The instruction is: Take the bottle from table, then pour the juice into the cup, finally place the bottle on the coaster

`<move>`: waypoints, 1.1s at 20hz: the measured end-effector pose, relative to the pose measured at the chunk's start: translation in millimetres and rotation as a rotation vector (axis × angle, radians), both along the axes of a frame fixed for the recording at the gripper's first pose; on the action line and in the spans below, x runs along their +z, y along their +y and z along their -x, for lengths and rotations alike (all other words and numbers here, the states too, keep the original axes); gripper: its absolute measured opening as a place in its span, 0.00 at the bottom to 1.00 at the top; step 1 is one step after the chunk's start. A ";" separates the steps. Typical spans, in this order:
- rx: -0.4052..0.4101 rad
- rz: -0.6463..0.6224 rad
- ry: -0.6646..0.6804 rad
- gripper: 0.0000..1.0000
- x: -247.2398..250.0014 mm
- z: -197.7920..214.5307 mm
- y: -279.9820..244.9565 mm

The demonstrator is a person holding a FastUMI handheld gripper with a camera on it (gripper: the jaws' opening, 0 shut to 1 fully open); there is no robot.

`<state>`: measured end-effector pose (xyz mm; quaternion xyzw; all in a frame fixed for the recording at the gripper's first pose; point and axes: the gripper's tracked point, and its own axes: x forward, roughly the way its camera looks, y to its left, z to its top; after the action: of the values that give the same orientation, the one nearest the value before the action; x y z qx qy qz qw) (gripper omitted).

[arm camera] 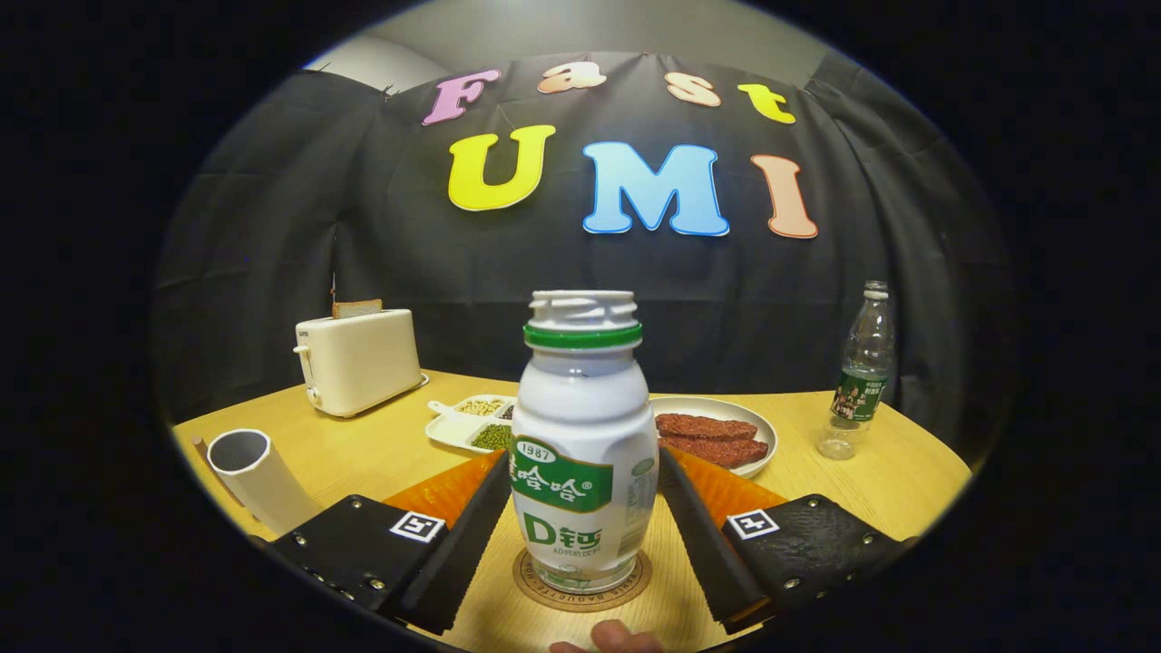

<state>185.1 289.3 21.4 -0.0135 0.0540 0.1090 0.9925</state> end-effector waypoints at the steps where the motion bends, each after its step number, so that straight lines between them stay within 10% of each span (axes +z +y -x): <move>1: -0.015 -0.004 -0.015 0.98 6.3 3.1 -3.8; 22: -0.114 0.030 -0.178 0.97 80.9 123.9 -87.8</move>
<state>61.2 201.5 102.3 -0.0348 -0.0321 0.0499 0.9976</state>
